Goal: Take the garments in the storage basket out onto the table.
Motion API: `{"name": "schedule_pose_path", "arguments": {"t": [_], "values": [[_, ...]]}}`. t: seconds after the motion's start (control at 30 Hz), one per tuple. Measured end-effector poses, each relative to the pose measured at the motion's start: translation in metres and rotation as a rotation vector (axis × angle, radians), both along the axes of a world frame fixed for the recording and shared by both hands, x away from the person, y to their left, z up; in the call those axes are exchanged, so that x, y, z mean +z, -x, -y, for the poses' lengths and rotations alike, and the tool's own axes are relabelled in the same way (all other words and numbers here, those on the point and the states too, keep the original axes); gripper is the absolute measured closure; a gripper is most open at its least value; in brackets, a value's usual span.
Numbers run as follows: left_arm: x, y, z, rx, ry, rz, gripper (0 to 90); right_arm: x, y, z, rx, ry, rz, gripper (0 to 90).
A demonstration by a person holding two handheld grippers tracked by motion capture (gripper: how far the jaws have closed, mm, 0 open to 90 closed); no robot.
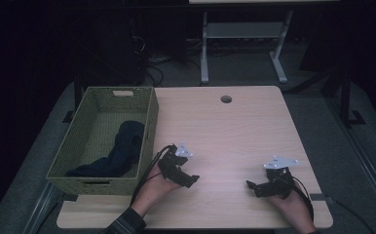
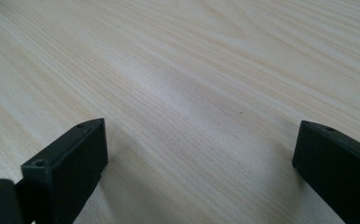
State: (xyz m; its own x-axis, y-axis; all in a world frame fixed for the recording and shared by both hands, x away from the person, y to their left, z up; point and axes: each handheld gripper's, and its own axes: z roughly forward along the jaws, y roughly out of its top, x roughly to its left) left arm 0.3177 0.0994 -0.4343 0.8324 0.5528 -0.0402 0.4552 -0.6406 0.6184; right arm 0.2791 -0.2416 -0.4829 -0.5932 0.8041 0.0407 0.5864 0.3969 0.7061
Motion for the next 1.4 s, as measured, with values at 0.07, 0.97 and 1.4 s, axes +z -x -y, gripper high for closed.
{"name": "schedule_pose_path", "arguments": {"t": [0.07, 0.97, 1.4], "values": [[0.002, -0.001, 0.000, -0.001, 0.001, -0.002, 13.8, 0.000, 0.000, 0.000, 0.000, 0.001, -0.001, 2.8], [0.025, 0.000, 0.000, -0.036, -0.006, -0.013, 13.8, 0.000, 0.000, 0.000, 0.004, 0.003, 0.004, 2.9], [0.033, 0.000, 0.001, -0.049, 0.000, -0.028, 13.8, 0.000, 0.000, 0.000, 0.000, 0.000, -0.001, 2.8]]}}
